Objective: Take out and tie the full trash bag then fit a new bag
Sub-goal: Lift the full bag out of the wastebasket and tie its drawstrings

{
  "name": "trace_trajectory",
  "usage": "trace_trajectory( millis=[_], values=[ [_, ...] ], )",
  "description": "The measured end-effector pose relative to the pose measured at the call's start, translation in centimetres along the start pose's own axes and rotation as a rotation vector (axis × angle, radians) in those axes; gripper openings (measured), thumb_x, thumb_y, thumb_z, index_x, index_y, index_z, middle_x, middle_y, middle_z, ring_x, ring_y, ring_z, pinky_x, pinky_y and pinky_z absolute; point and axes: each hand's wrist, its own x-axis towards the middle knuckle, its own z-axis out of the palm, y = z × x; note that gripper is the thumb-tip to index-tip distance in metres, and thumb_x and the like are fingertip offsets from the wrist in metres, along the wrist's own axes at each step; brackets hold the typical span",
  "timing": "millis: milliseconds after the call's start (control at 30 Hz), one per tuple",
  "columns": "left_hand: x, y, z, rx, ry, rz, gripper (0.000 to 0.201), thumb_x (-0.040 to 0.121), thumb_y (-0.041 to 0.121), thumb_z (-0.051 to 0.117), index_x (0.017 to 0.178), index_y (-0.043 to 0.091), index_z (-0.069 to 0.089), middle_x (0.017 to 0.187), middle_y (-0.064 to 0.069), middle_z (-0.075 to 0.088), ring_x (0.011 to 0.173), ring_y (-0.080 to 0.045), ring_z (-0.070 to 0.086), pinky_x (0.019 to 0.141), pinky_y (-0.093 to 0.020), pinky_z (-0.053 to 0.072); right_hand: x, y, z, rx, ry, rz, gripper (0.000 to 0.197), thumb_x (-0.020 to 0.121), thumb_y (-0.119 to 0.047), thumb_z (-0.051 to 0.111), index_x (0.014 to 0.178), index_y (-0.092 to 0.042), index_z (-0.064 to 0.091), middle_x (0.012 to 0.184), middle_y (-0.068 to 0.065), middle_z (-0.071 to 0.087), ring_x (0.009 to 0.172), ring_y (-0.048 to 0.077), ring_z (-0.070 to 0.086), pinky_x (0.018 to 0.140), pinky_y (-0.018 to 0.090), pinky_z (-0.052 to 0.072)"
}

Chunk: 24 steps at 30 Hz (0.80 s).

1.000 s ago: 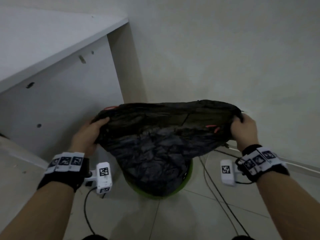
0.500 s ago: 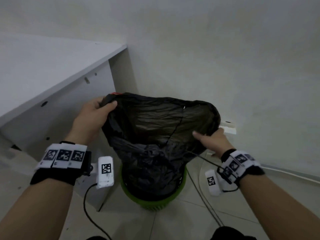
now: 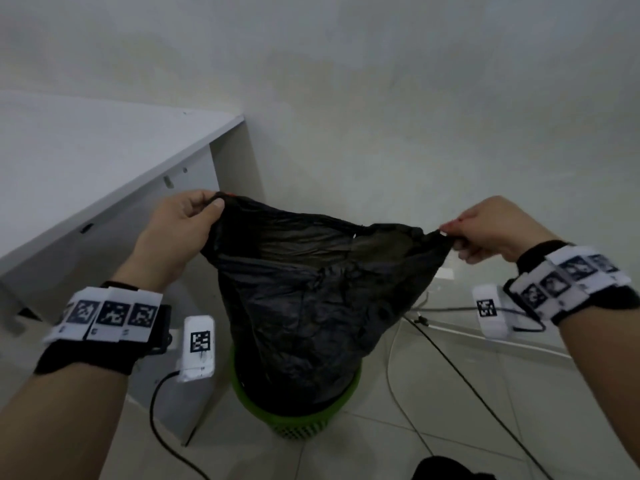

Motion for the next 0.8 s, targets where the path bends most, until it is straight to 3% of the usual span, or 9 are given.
trace_trajectory(
  millis=[67, 200, 300, 333, 433, 533, 667, 733, 800],
  values=[
    [0.1, 0.3, 0.3, -0.007, 0.002, -0.004, 0.023, 0.1, 0.008, 0.052, 0.096, 0.021, 0.071, 0.078, 0.011, 0.077, 0.078, -0.007, 0.07, 0.072, -0.016, 0.057, -0.9, -1.5, -1.4, 0.26, -0.026, -0.023, 0.018, 0.096, -0.015, 0.061, 0.082, -0.005, 0.062, 0.062, 0.01, 0.058, 0.046, 0.02, 0.058, 0.046, 0.028, 0.055],
    [0.1, 1.3, 1.6, 0.049, 0.004, 0.038, 0.02, 0.099, 0.008, 0.053, 0.102, 0.02, 0.069, 0.088, 0.003, 0.073, 0.086, -0.017, 0.069, 0.073, -0.019, 0.059, -2.2, -3.8, -2.7, 0.733, -0.153, -0.125, 0.023, 0.093, -0.013, 0.053, 0.07, -0.014, 0.058, 0.069, 0.004, 0.062, 0.067, 0.02, 0.056, 0.07, 0.034, 0.049],
    [-0.4, 1.1, 3.5, 0.153, -0.002, 0.028, 0.015, 0.092, 0.024, 0.063, 0.107, 0.025, 0.068, 0.099, -0.001, 0.072, 0.095, -0.021, 0.069, 0.083, -0.038, 0.06, -2.9, -6.1, -3.1, 0.951, -0.132, -0.253, 0.024, 0.09, -0.016, 0.049, 0.067, -0.016, 0.053, 0.094, 0.008, 0.07, 0.084, 0.023, 0.063, 0.083, 0.038, 0.049],
    [-0.7, 0.9, 4.2, 0.199, -0.014, 0.04, 0.028, 0.087, 0.034, 0.065, 0.113, 0.024, 0.067, 0.103, -0.001, 0.072, 0.098, -0.02, 0.069, 0.089, -0.044, 0.058, -3.1, -6.9, -2.9, 1.0, -0.118, -0.298, 0.023, 0.091, -0.017, 0.049, 0.069, -0.016, 0.054, 0.1, 0.009, 0.071, 0.088, 0.026, 0.065, 0.085, 0.04, 0.051],
    [-1.4, -0.1, 5.8, 0.204, -0.043, 0.025, 0.048, 0.076, 0.051, 0.062, 0.116, 0.025, 0.066, 0.107, 0.001, 0.073, 0.101, -0.018, 0.069, 0.094, -0.046, 0.056, -3.1, -8.6, -2.2, 1.148, -0.1, -0.426, 0.021, 0.096, -0.017, 0.051, 0.076, -0.012, 0.052, 0.086, 0.012, 0.068, 0.071, 0.027, 0.066, 0.074, 0.04, 0.059],
    [-1.6, -0.4, 6.5, 0.131, -0.05, -0.025, 0.022, 0.089, 0.032, 0.066, 0.11, 0.026, 0.068, 0.104, 0.0, 0.074, 0.099, -0.019, 0.07, 0.092, -0.047, 0.057, -2.7, -10.0, -2.5, 1.276, -0.024, -0.511, 0.026, 0.097, -0.017, 0.051, 0.071, -0.014, 0.046, 0.069, 0.007, 0.058, 0.051, 0.019, 0.047, 0.053, 0.027, 0.042],
    [-1.8, 0.4, 6.0, 0.052, -0.052, 0.014, 0.017, 0.097, 0.014, 0.06, 0.108, 0.013, 0.071, 0.097, -0.003, 0.075, 0.09, -0.015, 0.07, 0.084, -0.028, 0.057, -2.3, -10.8, -0.6, 1.064, 0.135, -0.549, 0.029, 0.093, -0.022, 0.053, 0.064, -0.022, 0.049, 0.059, 0.005, 0.055, 0.038, 0.015, 0.032, 0.044, 0.024, 0.021],
    [-1.9, 1.2, 5.6, 0.053, -0.054, 0.054, 0.017, 0.098, 0.013, 0.057, 0.097, 0.013, 0.074, 0.086, -0.003, 0.074, 0.079, -0.009, 0.067, 0.072, -0.021, 0.055, -2.6, -10.9, 3.8, 0.747, 0.157, -0.593, 0.03, 0.092, -0.021, 0.061, 0.063, -0.024, 0.053, 0.064, 0.009, 0.059, 0.038, 0.011, 0.041, 0.039, 0.023, 0.028],
    [-1.9, 1.9, 5.3, 0.063, -0.073, 0.053, 0.023, 0.098, 0.009, 0.054, 0.086, 0.018, 0.071, 0.076, 0.001, 0.069, 0.067, -0.004, 0.062, 0.062, -0.019, 0.051, -3.0, -10.9, 9.2, 0.54, 0.044, -0.658, 0.023, 0.084, -0.011, 0.066, 0.077, -0.026, 0.05, 0.086, 0.011, 0.067, 0.066, 0.006, 0.06, 0.061, 0.014, 0.048]
  ],
)
